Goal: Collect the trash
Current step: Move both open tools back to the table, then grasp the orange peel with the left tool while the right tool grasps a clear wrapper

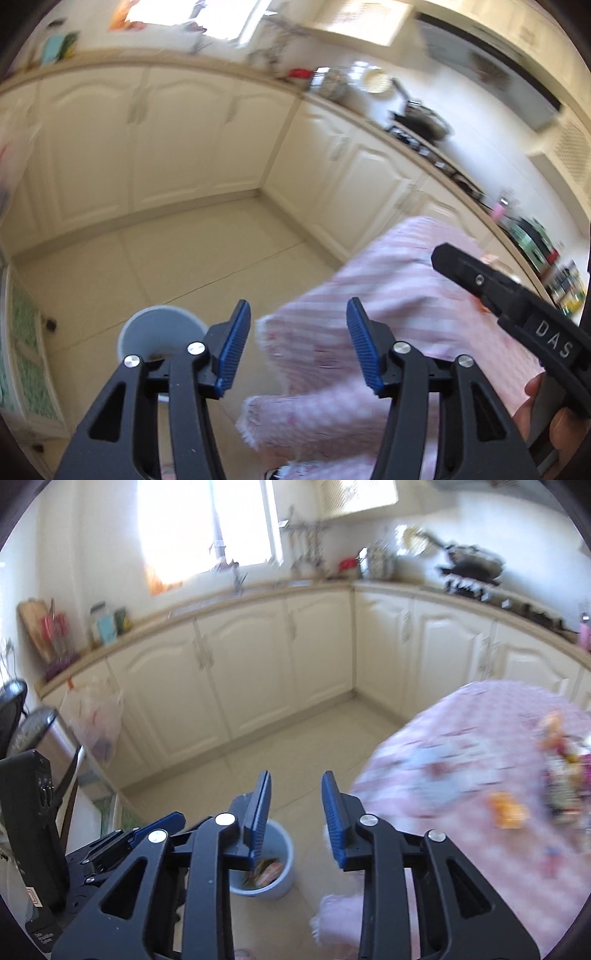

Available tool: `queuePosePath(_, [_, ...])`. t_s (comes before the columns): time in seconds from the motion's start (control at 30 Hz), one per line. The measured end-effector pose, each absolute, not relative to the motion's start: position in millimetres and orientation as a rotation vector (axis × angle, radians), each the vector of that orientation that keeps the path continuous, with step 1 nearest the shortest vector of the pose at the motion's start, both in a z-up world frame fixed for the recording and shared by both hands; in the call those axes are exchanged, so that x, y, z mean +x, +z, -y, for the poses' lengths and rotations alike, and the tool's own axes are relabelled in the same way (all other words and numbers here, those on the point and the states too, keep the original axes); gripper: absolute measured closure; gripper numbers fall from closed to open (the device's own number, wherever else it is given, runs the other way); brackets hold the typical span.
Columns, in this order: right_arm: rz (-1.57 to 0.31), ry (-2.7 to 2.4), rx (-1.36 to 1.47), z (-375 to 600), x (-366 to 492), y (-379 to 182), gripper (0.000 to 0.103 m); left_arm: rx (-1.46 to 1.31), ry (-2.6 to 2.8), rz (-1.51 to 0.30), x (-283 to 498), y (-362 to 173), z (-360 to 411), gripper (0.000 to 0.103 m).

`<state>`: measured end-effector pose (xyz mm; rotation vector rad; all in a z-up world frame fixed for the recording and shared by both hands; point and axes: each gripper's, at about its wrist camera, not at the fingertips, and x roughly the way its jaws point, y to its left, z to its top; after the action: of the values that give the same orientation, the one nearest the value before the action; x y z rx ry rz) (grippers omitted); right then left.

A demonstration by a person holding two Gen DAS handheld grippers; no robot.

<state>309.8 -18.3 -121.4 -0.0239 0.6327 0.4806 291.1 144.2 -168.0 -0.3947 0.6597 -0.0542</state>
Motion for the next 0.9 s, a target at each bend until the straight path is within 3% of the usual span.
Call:
queuePosePath(0.3, [-0.561,0.276,0.044,162,282,-95,0.067,-0.191,-0.215,-0.672,293,-123,-12,0.04])
queuePosePath(0.6, [-0.631,0.129,0.145,260,293,-118,0.058,-0.093,-0.262,-0.782,333,-139,53,0.04])
queuePosePath(0.87, [-0.706,0.143,0.16,273,310,-132,0.052,-0.015,-0.225,-0.838,369,-147,81,0.041])
queuePosePath(0.9, [-0.705,0.141,0.155,273,312,-132,0.049,-0.004,-0.213,-0.843,373,-148,83,0.048])
